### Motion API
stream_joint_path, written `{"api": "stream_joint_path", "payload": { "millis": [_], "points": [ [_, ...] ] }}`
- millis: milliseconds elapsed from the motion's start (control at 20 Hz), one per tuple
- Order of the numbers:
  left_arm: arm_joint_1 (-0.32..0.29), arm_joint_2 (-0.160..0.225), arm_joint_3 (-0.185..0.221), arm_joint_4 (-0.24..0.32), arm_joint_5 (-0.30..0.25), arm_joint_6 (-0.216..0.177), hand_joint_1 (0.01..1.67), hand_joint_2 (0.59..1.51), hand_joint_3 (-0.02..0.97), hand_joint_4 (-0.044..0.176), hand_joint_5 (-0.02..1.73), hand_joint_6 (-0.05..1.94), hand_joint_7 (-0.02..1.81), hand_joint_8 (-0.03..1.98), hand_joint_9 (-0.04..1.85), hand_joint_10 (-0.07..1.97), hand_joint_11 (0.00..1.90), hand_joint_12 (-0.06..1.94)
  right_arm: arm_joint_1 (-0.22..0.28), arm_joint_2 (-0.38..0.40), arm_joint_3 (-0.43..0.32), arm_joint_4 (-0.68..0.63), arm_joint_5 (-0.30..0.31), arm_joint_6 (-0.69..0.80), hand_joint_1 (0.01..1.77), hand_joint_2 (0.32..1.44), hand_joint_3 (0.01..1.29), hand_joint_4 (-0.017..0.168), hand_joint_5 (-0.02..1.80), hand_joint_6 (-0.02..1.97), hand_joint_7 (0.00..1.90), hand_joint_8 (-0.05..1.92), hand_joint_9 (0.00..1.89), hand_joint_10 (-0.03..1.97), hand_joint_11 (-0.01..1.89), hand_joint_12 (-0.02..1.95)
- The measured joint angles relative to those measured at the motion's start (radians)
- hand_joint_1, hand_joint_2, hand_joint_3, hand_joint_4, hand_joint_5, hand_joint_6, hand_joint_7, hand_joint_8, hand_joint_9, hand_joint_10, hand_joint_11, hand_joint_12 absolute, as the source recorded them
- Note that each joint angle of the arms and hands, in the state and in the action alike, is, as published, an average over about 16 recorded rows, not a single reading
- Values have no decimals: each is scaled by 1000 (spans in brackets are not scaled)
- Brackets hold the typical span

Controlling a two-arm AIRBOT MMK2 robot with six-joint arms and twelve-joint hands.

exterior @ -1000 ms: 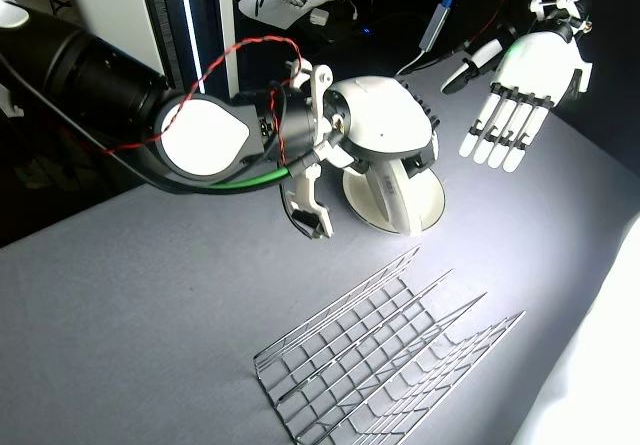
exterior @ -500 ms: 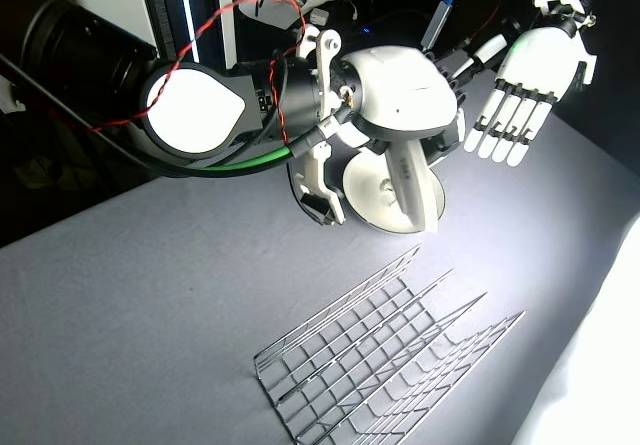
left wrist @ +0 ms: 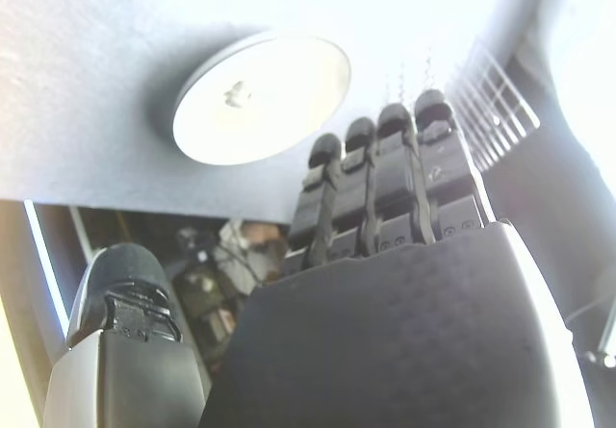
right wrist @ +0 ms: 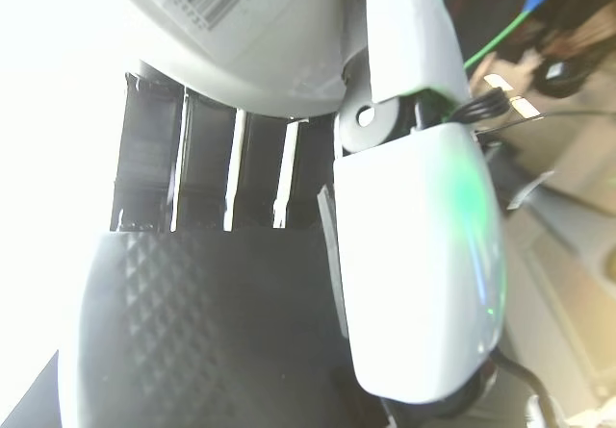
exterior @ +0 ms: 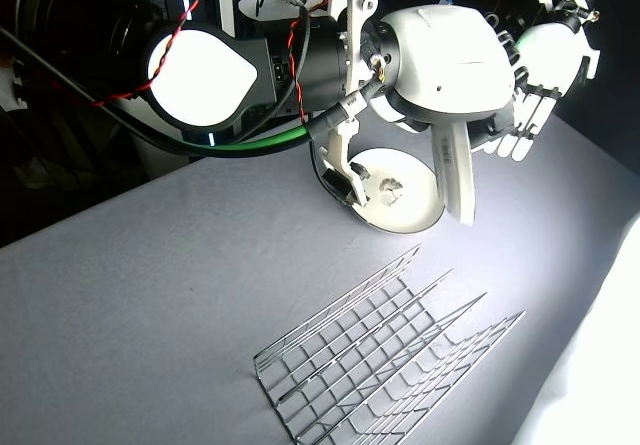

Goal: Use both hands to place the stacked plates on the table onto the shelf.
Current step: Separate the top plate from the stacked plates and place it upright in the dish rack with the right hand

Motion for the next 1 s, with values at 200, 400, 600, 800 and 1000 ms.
{"api": "stream_joint_path", "payload": {
  "millis": [200,400,600,800,1000],
  "points": [
    [-3,0,3,2,-4,0,14,1085,6,-2,52,9,43,8,21,6,15,10,34,-1,-2,111,-82,2,1391,971,12,-8,887,1009,948,997,925,1192,797,1544],
    [-6,-3,6,3,-7,0,14,1085,6,-2,50,9,43,7,20,6,14,10,68,-1,-2,222,-170,2,1407,992,12,-8,866,1049,913,1045,908,1201,770,1528],
    [-10,-6,9,4,-8,0,14,1085,6,-2,52,8,44,7,17,6,15,11,101,-2,-1,323,-255,2,1413,1017,11,-8,865,1058,893,1070,886,1240,753,1518],
    [-13,-9,15,5,-9,0,14,1086,6,-2,54,9,46,7,18,6,16,11,125,-3,4,404,-327,1,1406,1042,11,-8,854,1077,877,1087,867,1264,736,1511],
    [-14,-12,19,5,-10,0,14,1087,6,-2,55,9,45,7,19,6,18,11,142,-4,14,466,-385,0,1405,1054,10,-8,845,1088,877,1086,864,1262,734,1517]
  ]
}}
